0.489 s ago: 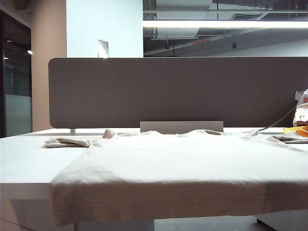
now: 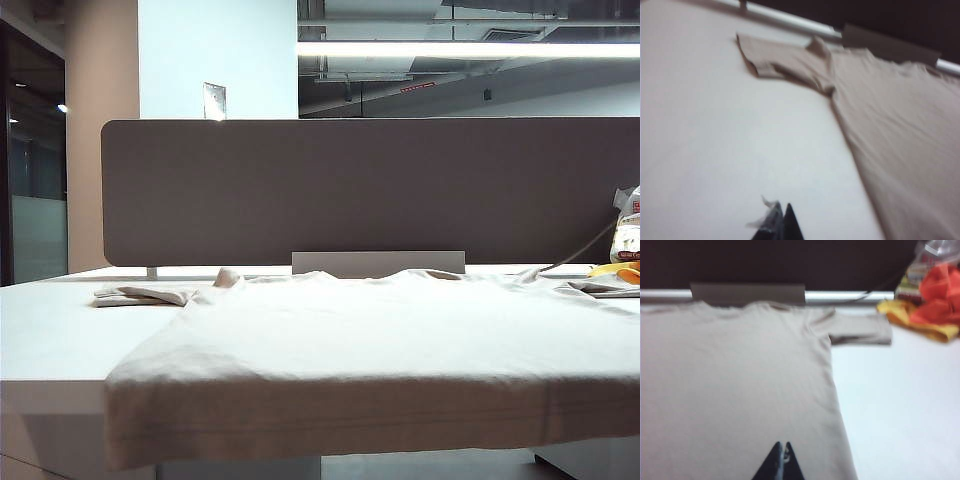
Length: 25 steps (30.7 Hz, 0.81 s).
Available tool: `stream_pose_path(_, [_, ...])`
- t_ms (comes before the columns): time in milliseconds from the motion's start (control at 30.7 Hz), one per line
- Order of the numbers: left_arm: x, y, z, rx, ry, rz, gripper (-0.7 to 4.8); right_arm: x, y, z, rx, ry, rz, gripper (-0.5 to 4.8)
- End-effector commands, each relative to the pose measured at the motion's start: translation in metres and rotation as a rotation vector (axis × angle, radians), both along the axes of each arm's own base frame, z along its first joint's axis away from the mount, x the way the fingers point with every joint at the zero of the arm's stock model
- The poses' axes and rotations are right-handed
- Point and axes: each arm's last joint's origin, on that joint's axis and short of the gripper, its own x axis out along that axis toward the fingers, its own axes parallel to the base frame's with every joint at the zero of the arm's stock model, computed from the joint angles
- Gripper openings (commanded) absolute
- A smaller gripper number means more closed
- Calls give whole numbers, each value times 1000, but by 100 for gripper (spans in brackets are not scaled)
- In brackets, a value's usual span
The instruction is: Fold the bottom side of the T-shirt horizontally towards the center, about one-third of the way, then fold the sleeve back towards the center, creating a straight line along the edge of the T-shirt, and finally fold the bottom of the T-shirt up towards the top, creating a neat rectangle.
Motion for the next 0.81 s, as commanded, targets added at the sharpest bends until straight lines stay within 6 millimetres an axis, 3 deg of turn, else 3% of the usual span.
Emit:
stream_pose_path(33, [0, -2, 1, -57, 75, 15, -5, -3, -4, 10, 108, 8, -137, -6])
stream_pose_path(261, [9, -13, 11, -68, 103, -84, -5, -3, -6, 40, 106, 6, -226, -6])
stream_pose_path(456, [26, -24, 24, -60, 238, -157, -5, 16, -5, 61, 140, 166, -222, -6])
stream_pose_path(554, [38, -31, 25, -53, 332, -202, 2, 29, -3, 66, 149, 247, -216, -6])
stream_pose_path(652, [48, -36, 22, -73, 425, -229, 62, 42, -2, 69, 164, 338, -209, -6])
stream_pose_path(782, [55, -41, 12, -144, 533, -294, 62, 54, -4, 65, 252, 439, -195, -2])
stream_pose_path(815, [56, -42, 10, -153, 548, -316, 62, 57, -5, 62, 284, 468, -176, 19])
